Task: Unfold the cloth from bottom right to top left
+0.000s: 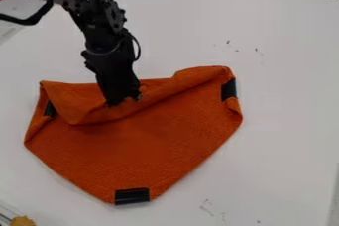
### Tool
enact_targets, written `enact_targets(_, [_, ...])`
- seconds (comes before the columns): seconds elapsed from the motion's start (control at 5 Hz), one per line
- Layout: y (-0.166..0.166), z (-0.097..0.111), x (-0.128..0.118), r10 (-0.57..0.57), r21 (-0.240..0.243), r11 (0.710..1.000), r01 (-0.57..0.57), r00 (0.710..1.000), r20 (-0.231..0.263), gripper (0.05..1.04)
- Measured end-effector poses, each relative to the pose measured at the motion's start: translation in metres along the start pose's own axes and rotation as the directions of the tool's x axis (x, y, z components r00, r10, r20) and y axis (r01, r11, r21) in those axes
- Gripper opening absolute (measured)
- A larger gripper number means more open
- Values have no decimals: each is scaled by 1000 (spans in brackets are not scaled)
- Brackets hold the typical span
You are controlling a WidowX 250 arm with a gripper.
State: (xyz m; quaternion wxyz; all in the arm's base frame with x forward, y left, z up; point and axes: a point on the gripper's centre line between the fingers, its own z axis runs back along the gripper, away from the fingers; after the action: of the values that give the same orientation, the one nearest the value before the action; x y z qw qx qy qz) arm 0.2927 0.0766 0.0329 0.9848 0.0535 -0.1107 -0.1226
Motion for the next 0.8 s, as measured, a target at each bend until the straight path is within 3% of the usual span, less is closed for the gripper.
enact_targets(0.2, [22,13,33,-108,38,994,107,994,32,58])
enact_targets(0.4, [57,5,56,-161,41,986,160,986,46,58])
enact_targets(0.8, [104,-30,89,-245,-5,969,246,967,67,58])
